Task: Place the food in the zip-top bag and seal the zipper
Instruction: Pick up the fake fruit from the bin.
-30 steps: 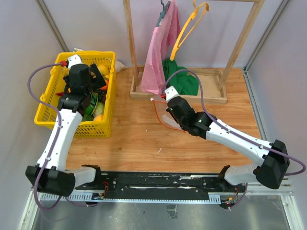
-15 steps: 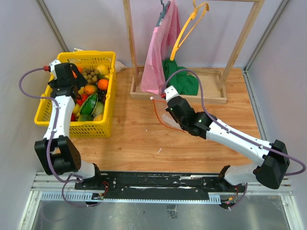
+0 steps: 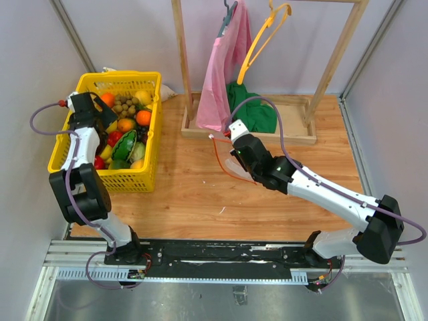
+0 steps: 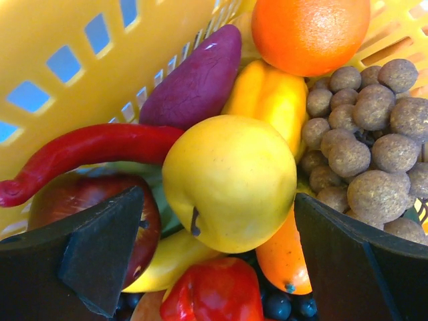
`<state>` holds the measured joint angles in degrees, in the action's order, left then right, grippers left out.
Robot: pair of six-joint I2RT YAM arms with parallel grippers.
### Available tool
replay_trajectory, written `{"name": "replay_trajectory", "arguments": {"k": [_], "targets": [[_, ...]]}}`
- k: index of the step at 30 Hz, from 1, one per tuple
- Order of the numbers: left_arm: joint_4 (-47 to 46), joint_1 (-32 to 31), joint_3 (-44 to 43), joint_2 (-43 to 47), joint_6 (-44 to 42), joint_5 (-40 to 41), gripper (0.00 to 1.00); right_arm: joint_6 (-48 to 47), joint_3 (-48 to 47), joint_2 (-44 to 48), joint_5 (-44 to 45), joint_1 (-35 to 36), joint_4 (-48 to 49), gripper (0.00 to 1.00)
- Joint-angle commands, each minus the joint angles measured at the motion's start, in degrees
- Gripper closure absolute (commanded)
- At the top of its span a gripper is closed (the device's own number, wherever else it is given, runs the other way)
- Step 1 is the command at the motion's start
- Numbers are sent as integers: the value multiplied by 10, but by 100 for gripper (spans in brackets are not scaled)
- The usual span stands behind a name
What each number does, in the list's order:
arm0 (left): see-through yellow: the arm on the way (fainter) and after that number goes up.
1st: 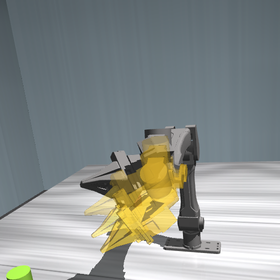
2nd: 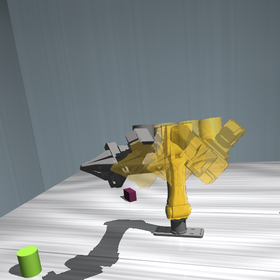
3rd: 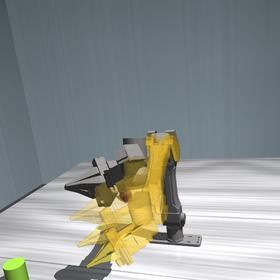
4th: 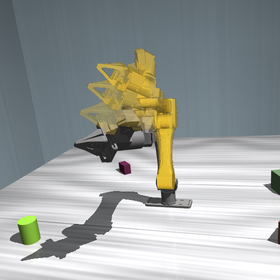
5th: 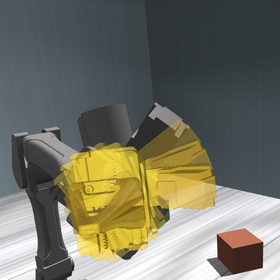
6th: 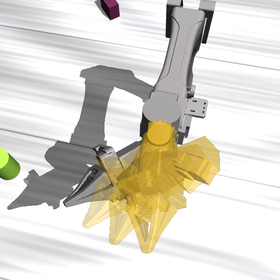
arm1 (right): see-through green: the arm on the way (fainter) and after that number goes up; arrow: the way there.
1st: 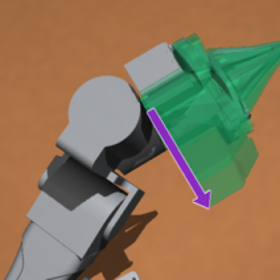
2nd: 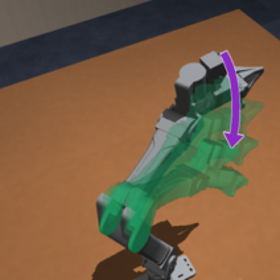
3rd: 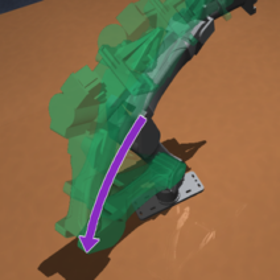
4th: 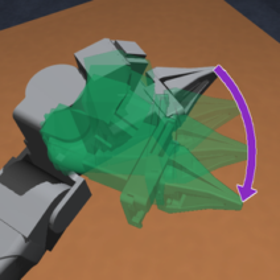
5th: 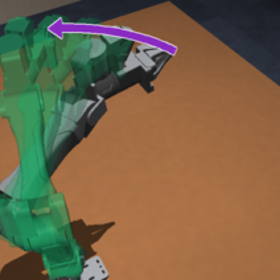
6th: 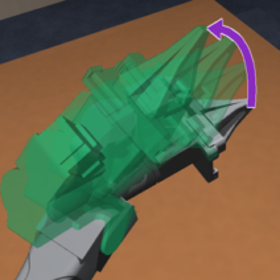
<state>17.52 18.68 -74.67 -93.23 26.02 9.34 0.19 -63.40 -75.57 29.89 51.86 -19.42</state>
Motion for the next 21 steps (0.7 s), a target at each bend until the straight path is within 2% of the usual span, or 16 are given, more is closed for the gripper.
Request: {"name": "replay_trajectory", "arguments": {"k": [1,8,10,14,19,21], "targets": [[-27,6,-14,-24,5,-24,1,-2,8,0,-4,5,14,99],[-34,7,-24,-59,4,-49,1,-3,10,-2,-6,6,16,99],[-33,7,-24,-63,4,-53,3,-3,9,-2,-6,6,16,99],[-32,8,-24,-55,1,-66,16,-3,9,0,-7,5,16,99],[-24,7,-26,-24,-8,-59,39,-3,9,5,-7,6,15,99],[-19,7,-25,-8,-11,-56,44,-2,9,6,-7,6,15,99]]}}
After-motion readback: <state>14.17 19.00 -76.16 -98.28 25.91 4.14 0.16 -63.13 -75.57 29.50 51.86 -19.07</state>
